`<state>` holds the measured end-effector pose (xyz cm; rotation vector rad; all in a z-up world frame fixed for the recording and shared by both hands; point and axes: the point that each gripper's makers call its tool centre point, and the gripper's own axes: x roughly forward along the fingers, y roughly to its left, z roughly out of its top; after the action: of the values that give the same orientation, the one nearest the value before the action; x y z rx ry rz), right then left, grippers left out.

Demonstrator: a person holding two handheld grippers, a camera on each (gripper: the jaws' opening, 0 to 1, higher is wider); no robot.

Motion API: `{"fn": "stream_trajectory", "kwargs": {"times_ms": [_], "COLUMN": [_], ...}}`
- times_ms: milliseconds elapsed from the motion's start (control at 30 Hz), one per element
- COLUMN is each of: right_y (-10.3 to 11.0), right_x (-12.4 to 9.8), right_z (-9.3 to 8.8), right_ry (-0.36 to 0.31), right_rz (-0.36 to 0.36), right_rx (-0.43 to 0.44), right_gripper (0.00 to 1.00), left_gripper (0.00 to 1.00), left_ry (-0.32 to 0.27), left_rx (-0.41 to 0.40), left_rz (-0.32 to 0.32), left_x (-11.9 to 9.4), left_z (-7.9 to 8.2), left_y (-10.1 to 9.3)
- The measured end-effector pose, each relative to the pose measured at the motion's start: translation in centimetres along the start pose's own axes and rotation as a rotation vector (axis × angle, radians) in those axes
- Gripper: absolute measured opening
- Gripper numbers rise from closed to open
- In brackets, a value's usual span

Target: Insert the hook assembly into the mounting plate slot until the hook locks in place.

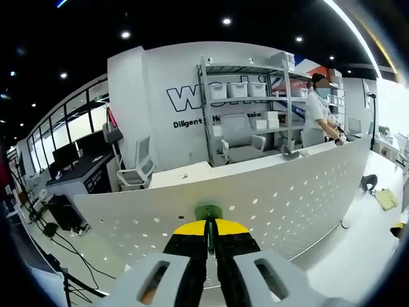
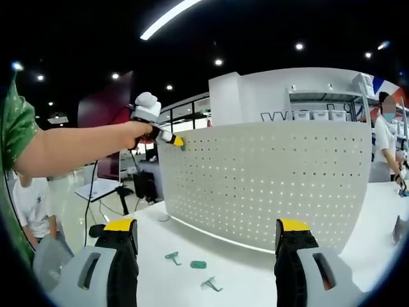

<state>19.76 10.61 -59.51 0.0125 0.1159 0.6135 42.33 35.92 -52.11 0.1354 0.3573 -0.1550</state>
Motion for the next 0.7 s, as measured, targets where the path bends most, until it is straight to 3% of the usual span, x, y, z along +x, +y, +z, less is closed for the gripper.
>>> {"fn": "stream_trajectory", "kwargs": {"times_ms": [700], "right_y": [-0.11], "right_x": [0.00], "right_z": [-0.06], "right_ry": [0.002], "right_rz": [-0.005], "right_rx": [0.000], "right_gripper": [0.90], "left_gripper": [0.03], "left_ry": [0.010], "left_rx": [-0.001], "left_rz": [0.003], "left_x": [0.24], "left_z": [-0.62], "left_y": [-0.14]}}
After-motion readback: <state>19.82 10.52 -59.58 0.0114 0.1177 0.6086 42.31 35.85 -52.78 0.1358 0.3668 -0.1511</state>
